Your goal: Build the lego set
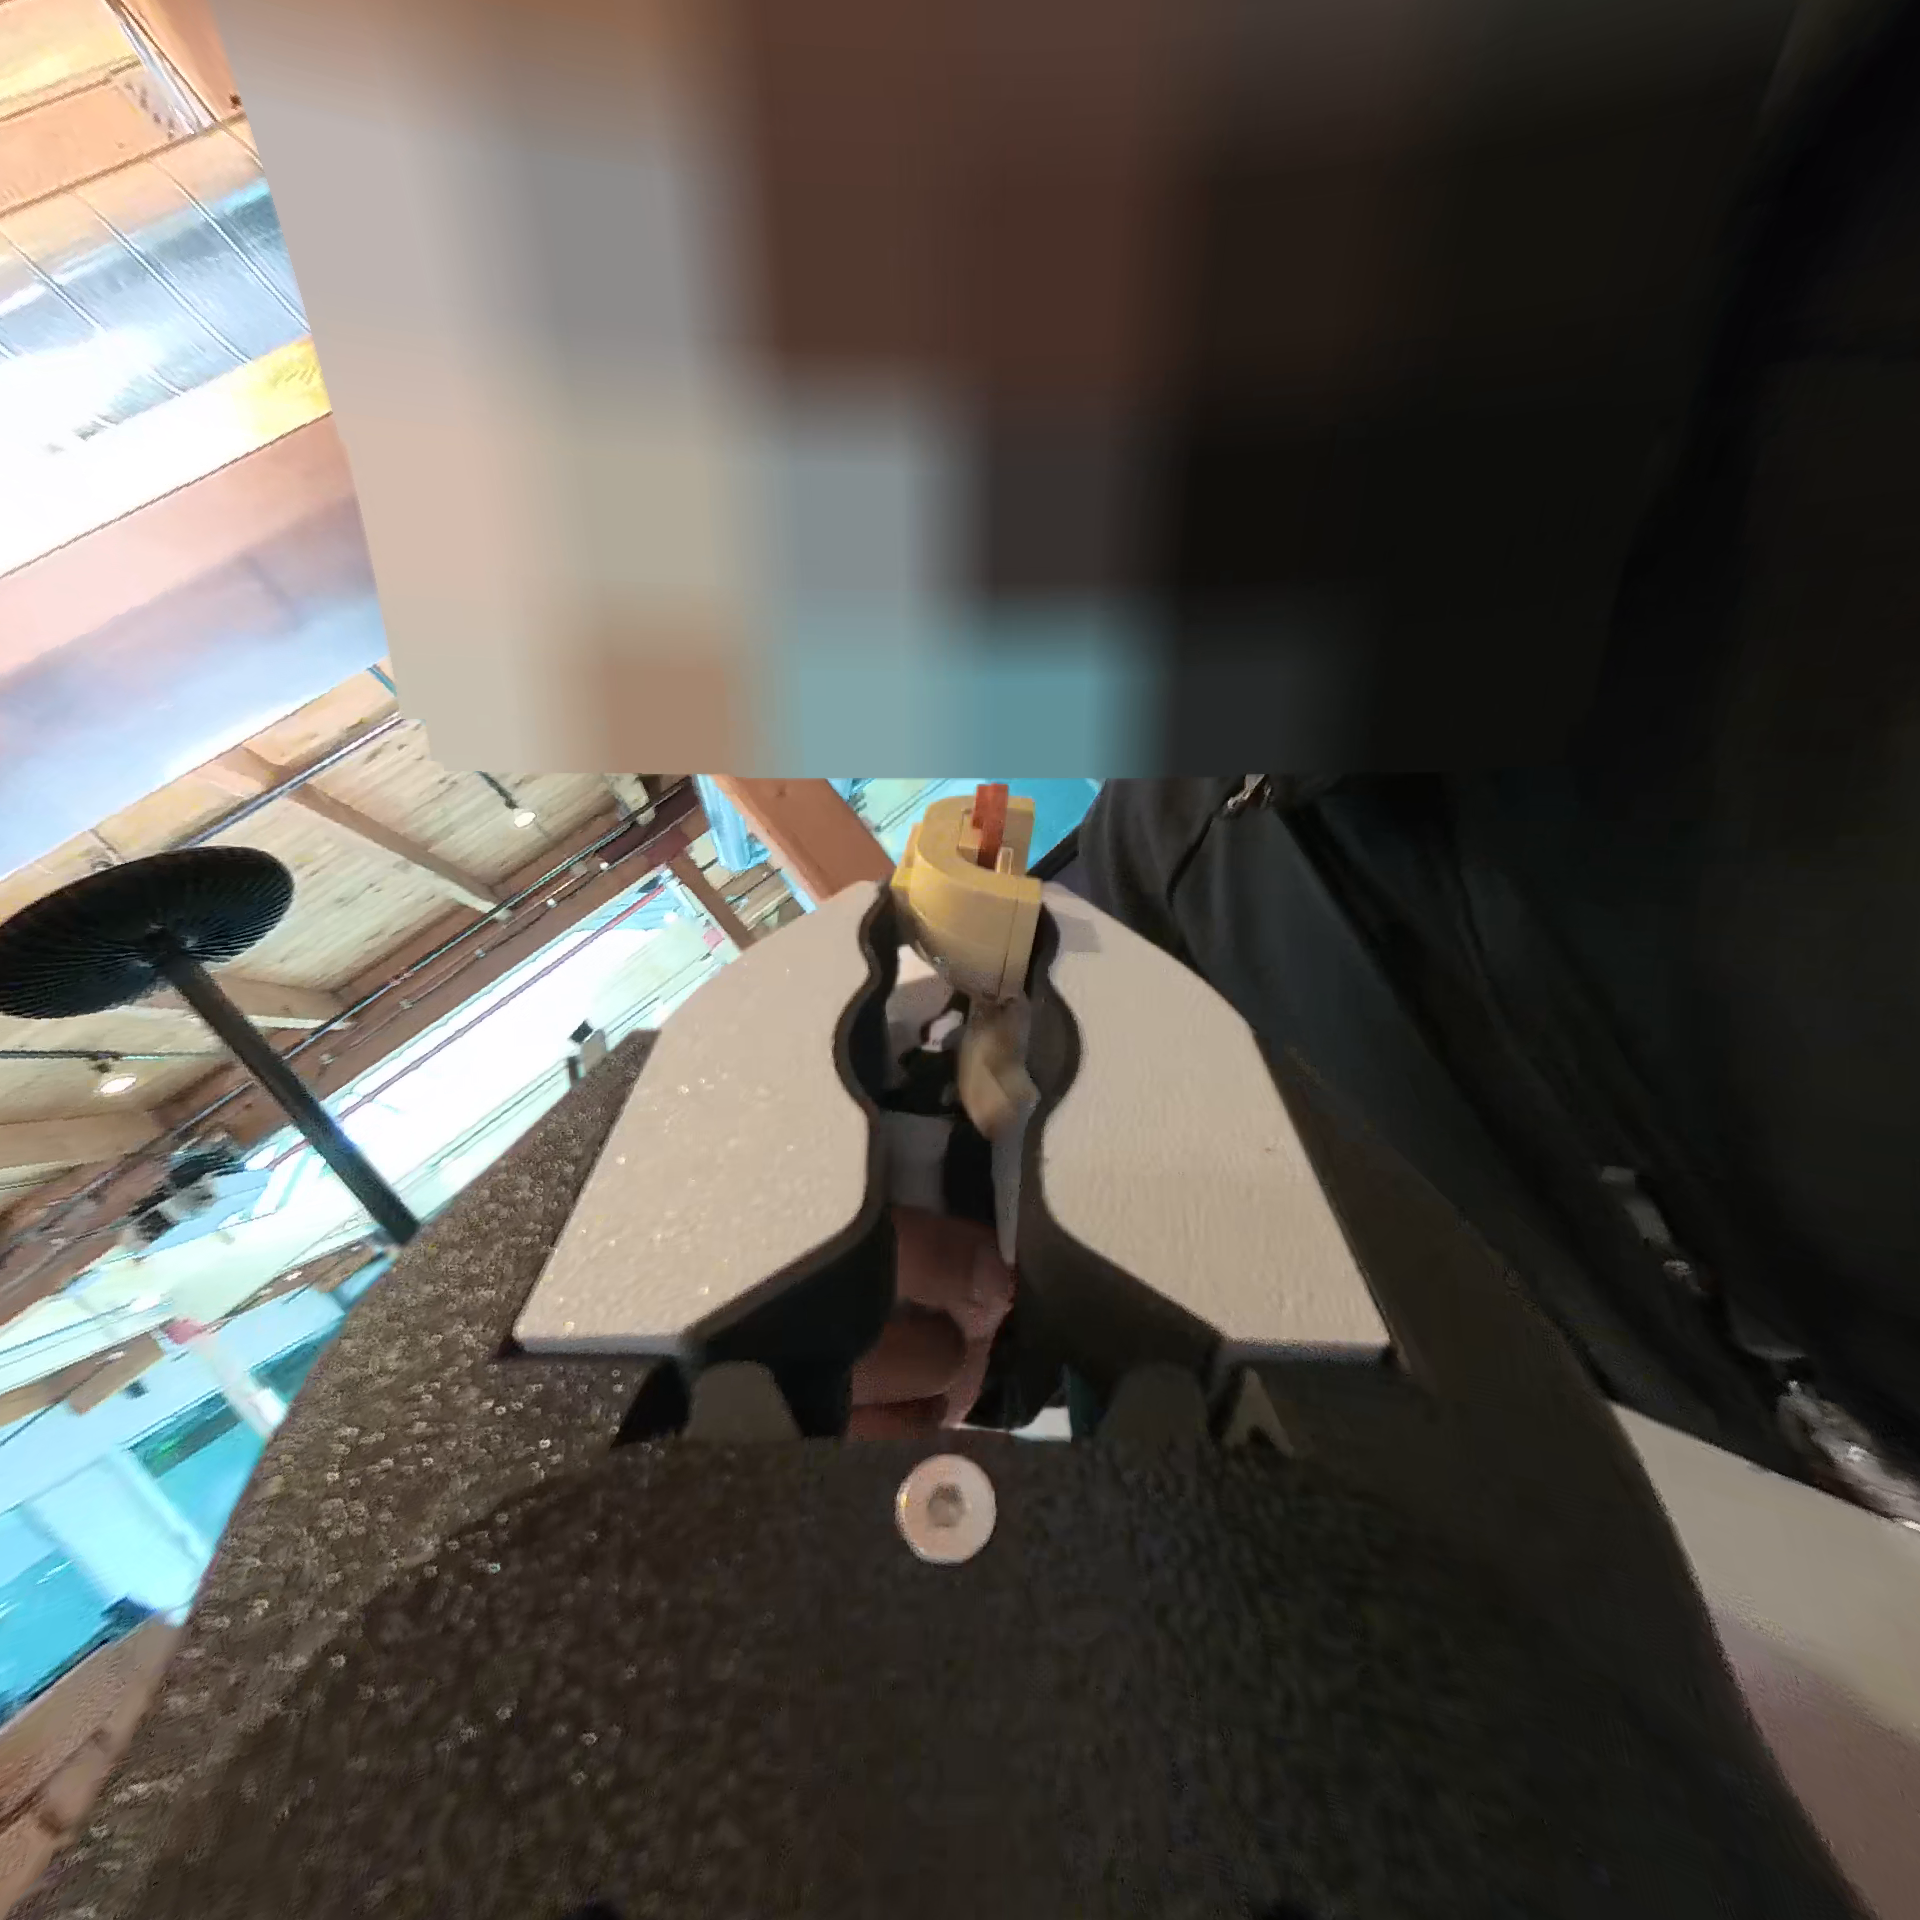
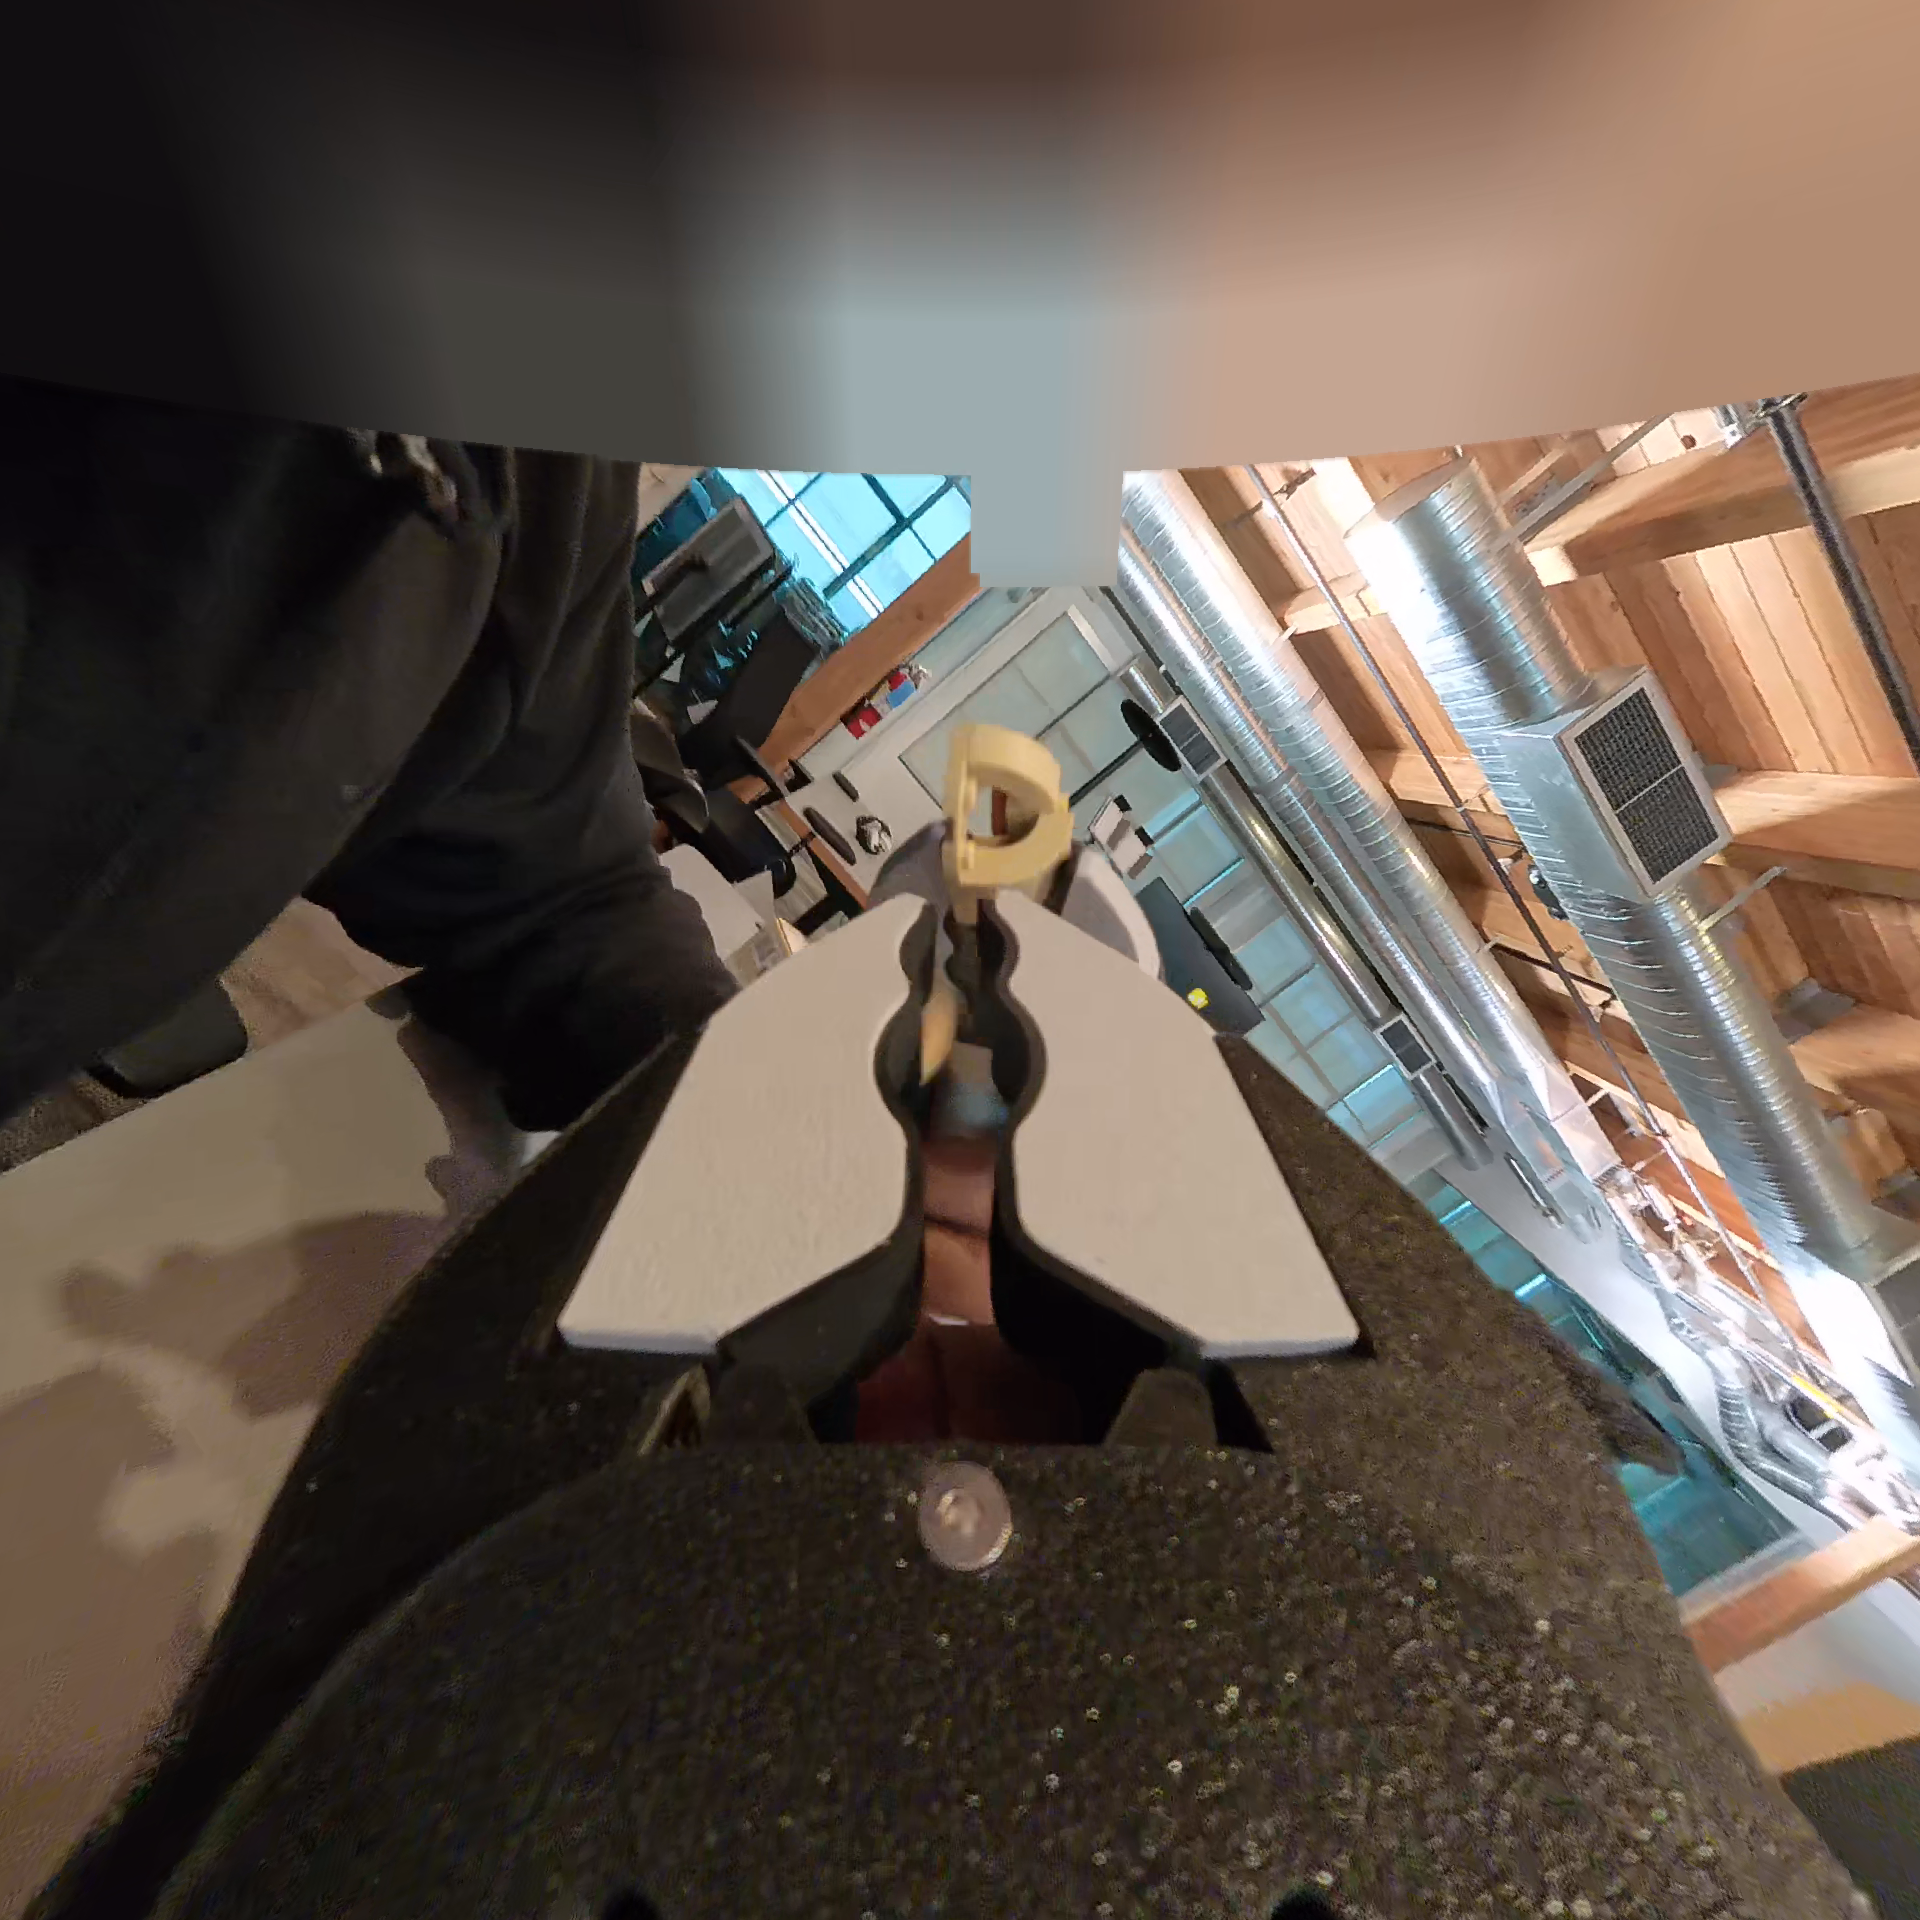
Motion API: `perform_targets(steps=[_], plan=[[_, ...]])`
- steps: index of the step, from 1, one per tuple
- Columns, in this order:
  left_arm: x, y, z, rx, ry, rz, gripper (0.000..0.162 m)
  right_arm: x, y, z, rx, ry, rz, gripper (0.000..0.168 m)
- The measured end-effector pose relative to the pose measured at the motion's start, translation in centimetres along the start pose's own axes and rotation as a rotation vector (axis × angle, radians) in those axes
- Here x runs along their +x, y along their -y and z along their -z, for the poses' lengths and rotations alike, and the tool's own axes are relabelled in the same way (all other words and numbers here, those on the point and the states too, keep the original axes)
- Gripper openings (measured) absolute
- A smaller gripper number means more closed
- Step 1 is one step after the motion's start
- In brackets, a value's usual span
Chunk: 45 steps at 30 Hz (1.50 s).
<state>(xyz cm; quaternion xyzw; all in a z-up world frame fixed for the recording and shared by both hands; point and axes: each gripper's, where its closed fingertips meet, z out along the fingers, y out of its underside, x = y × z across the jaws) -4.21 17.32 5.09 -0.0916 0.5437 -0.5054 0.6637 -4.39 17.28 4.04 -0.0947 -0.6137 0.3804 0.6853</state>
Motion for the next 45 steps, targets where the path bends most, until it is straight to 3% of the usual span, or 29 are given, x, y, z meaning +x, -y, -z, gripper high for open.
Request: perform_targets(steps=[2,9,16,22,26,30,34,40,45], plan=[[0.0,0.0,0.1,0.002,-0.008,0.013,0.022,0.2,-0.2,0.1,-0.001,-0.016,-0.001,0.0],[-1.2,-0.9,1.5,-0.101,0.036,-0.04,0.022,1.3,-2.1,0.7,-0.06,-0.075,-0.03,0.0],[-1.3,-6.9,6.7,-0.383,0.138,-0.055,0.022,1.7,-7.5,4.2,-0.183,-0.142,-0.215,0.0],[2.0,-13.5,9.4,-0.688,0.141,-0.144,0.026,0.3,-11.5,9.4,-0.426,-0.173,-0.315,0.001],[3.1,-16.2,9.6,-0.777,0.145,-0.179,0.022,0.7,-11.4,15.0,-0.598,-0.355,-0.308,0.001],[3.9,-18.1,9.7,-0.86,0.128,-0.23,0.022,-0.9,-10.7,22.8,-0.879,-0.607,-0.333,0.003],[4.4,-18.7,9.4,-0.895,0.111,-0.262,0.022,-5.0,-10.0,29.1,-1.072,-0.765,-0.503,0.006],[5.0,-19.6,8.8,-0.936,0.081,-0.299,0.023,-10.7,-13.6,30.6,-1.411,-0.636,-0.622,0.01],[5.6,-19.7,8.7,-0.967,0.072,-0.313,0.023,-10.3,-16.6,30.7,-1.521,-0.625,-0.562,0.012]])
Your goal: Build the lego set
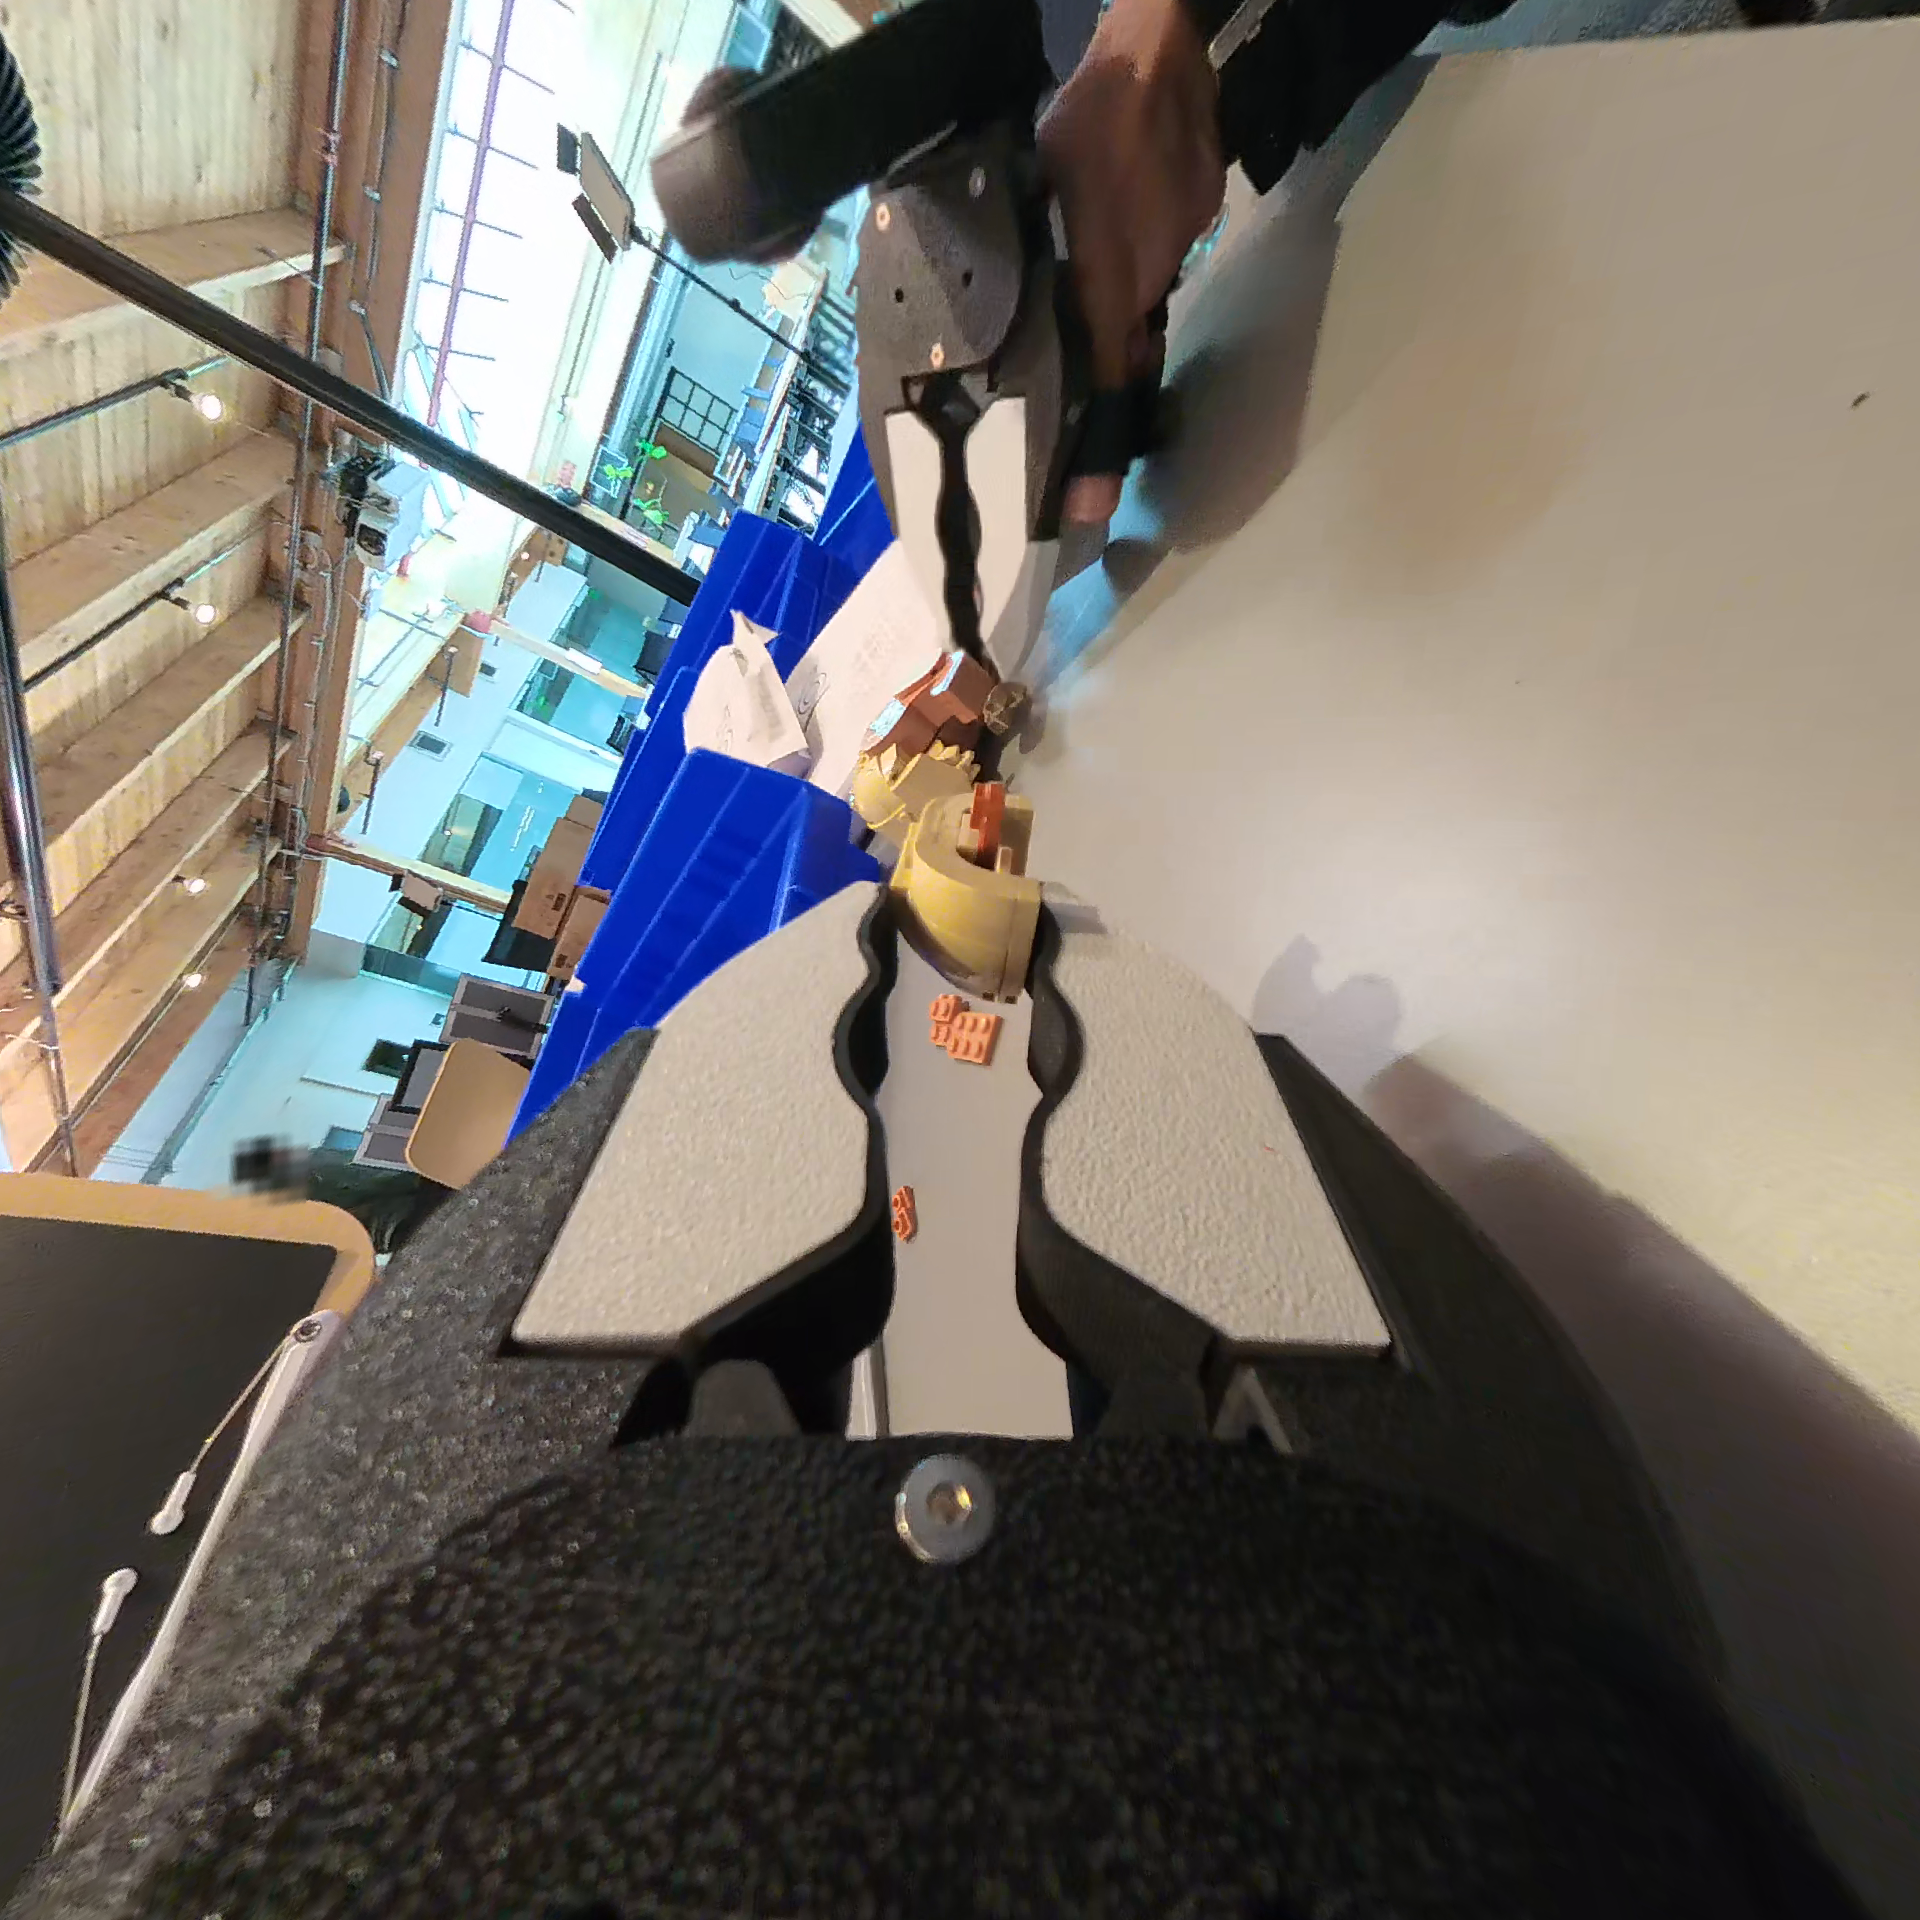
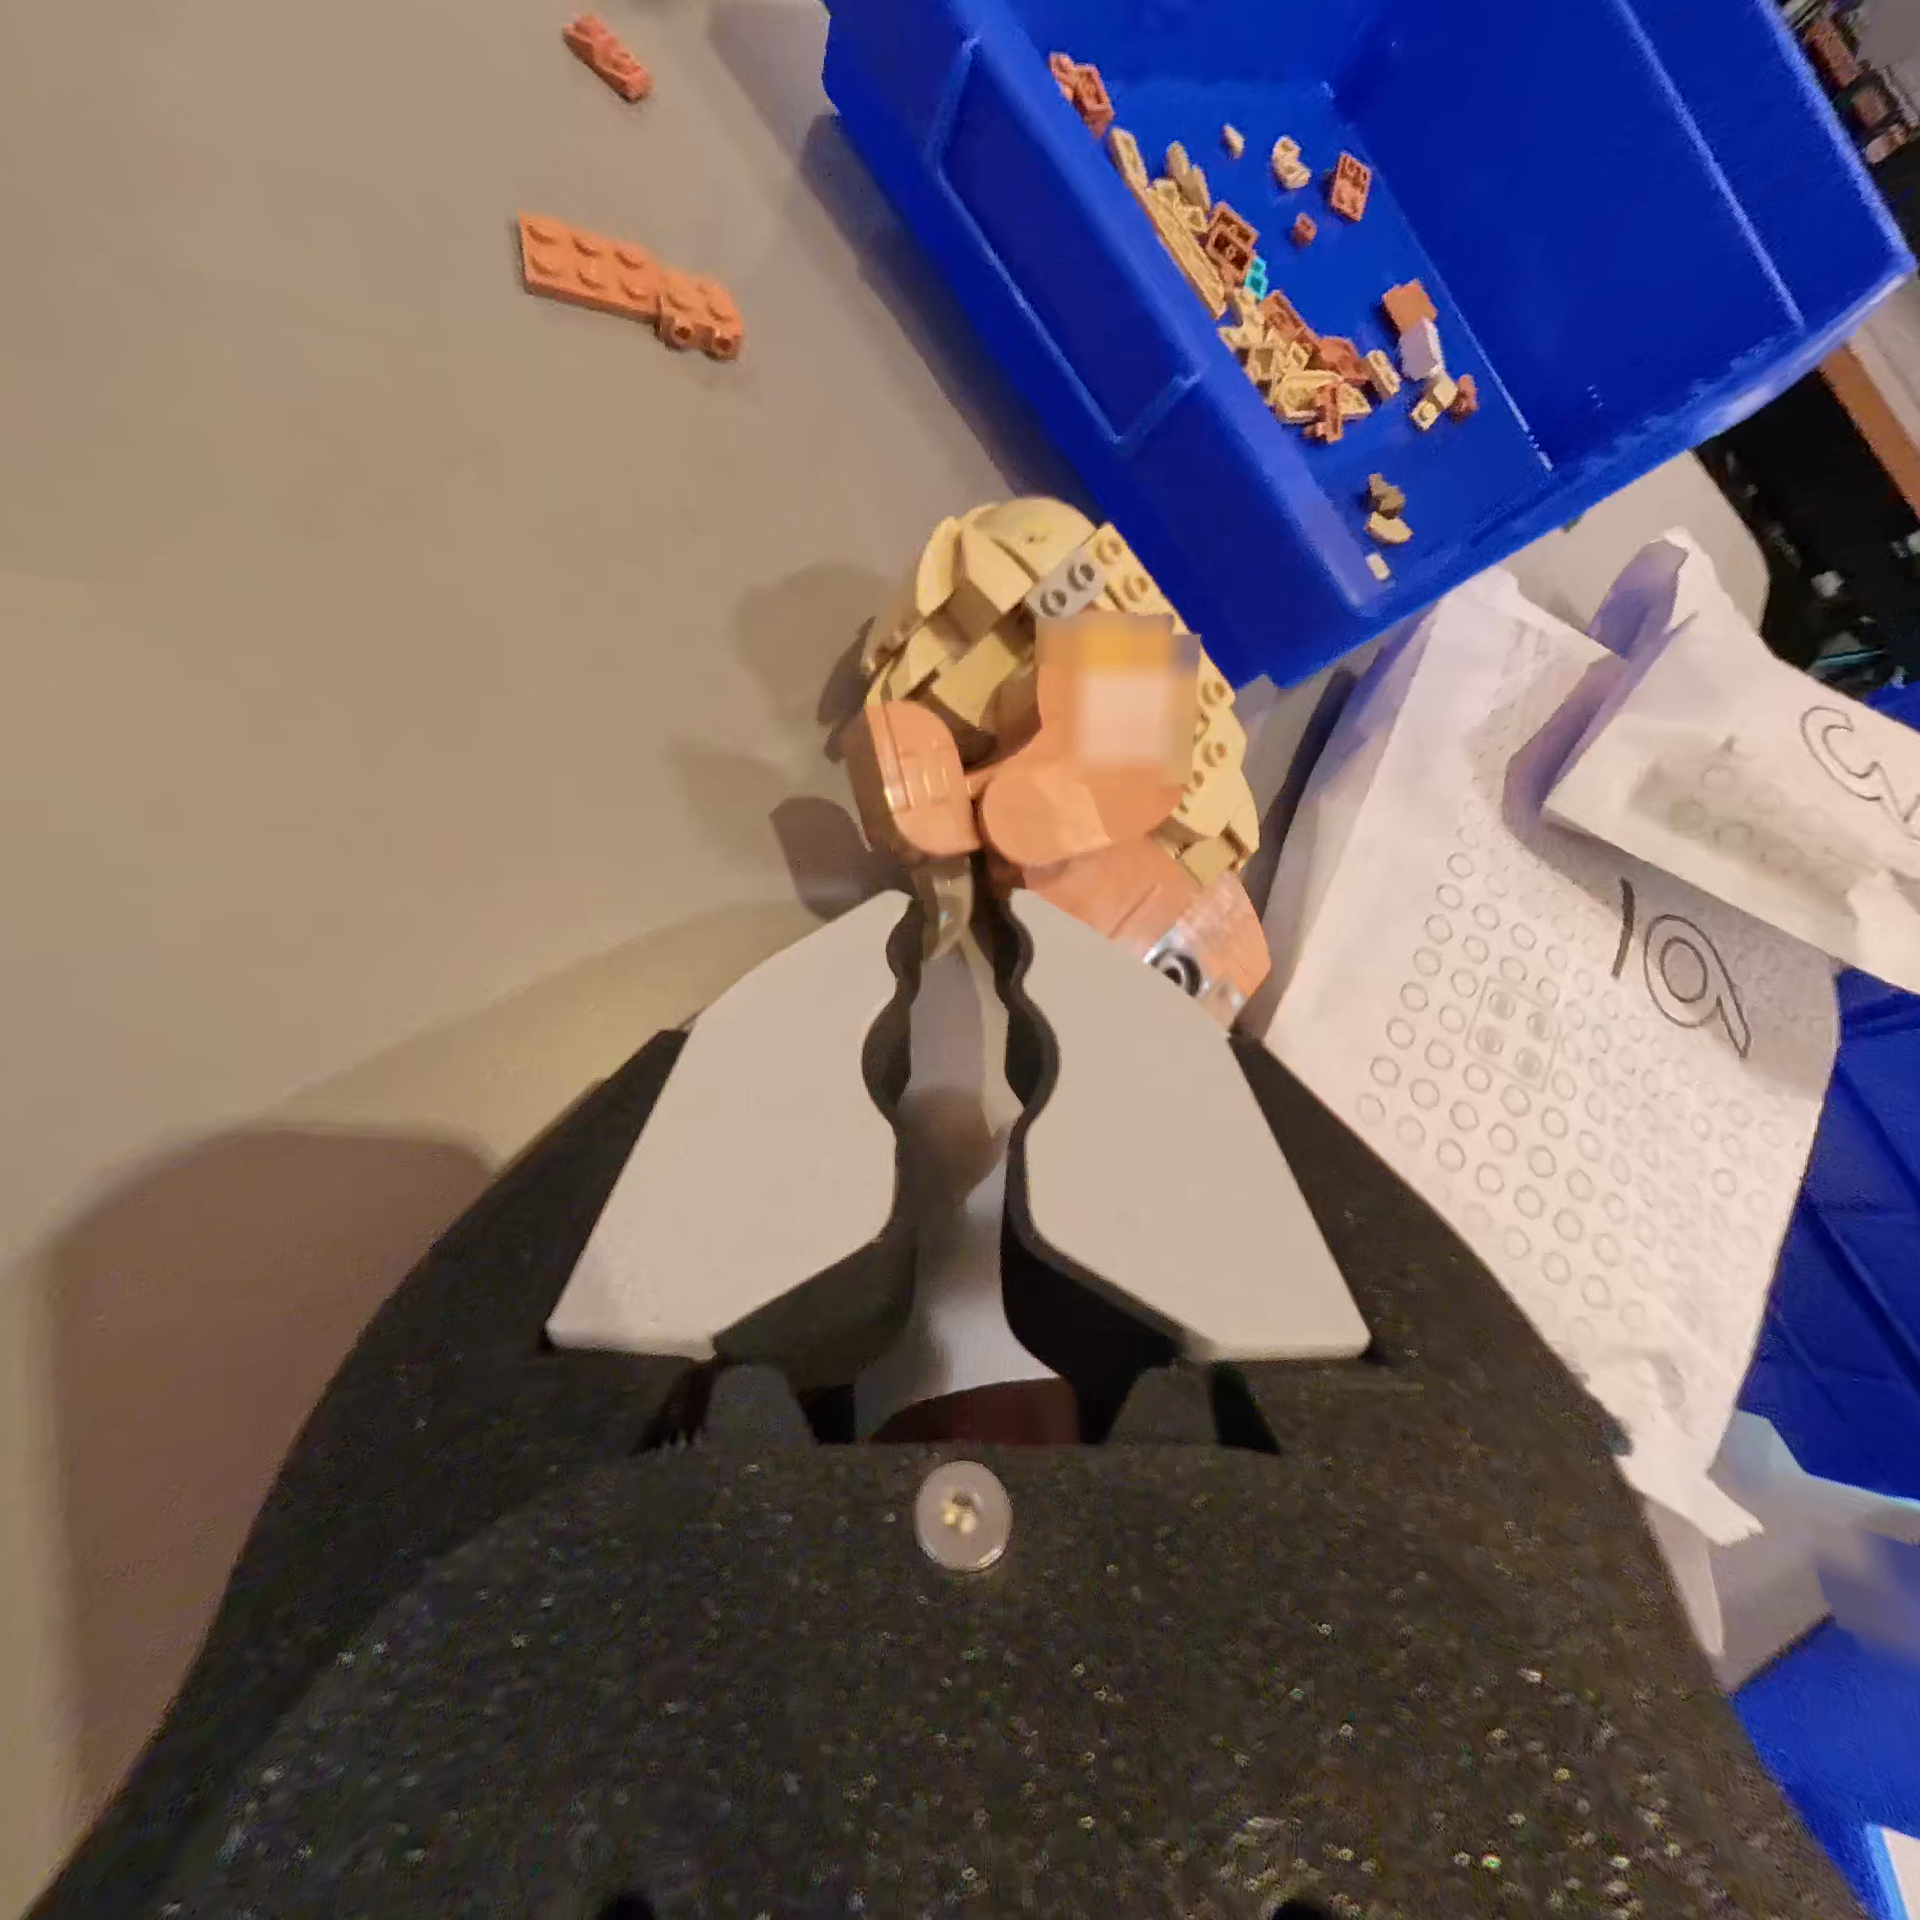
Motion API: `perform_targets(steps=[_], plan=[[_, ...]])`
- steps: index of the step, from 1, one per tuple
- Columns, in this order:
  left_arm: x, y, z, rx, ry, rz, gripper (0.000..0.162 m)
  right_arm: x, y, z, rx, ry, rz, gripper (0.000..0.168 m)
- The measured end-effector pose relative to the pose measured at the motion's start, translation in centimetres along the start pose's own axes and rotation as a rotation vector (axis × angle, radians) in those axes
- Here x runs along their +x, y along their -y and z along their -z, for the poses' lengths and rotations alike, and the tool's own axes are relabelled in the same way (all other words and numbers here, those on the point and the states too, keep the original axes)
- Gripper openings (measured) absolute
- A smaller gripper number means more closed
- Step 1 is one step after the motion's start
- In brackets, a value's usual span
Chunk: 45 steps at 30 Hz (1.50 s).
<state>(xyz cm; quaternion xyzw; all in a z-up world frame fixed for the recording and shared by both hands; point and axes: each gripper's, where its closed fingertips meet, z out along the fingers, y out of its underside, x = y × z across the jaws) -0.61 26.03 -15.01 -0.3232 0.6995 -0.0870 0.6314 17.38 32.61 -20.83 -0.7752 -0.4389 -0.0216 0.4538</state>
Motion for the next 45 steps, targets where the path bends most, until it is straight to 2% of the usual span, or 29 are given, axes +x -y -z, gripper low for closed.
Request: perform_targets(steps=[12,16,22,28,30,39,45], plan=[[-0.7,2.2,1.1,0.078,0.076,-0.081,0.023,0.1,0.3,-1.2,-0.041,0.058,-0.024,0.007],[-0.9,2.3,1.2,0.073,0.089,-0.111,0.023,-0.7,0.1,-0.1,0.022,0.164,-0.075,0.006],[-0.7,2.8,1.1,0.093,0.088,-0.11,0.022,-2.8,2.9,4.1,0.335,0.321,-0.048,0.005],[-0.7,4.0,1.1,0.127,0.107,-0.142,0.022,-5.8,10.0,10.8,0.881,0.492,0.0,0.005],[-0.8,4.4,1.2,0.127,0.124,-0.177,0.022,-6.4,11.7,11.8,0.958,0.497,0.05,0.005],[-0.7,4.7,1.3,0.078,0.186,-0.356,0.022,-11.1,15.1,9.9,0.846,0.387,0.47,0.004],[-0.8,4.6,1.2,0.02,0.244,-0.508,0.022,-11.6,16.4,8.6,0.768,0.337,0.521,0.004]])
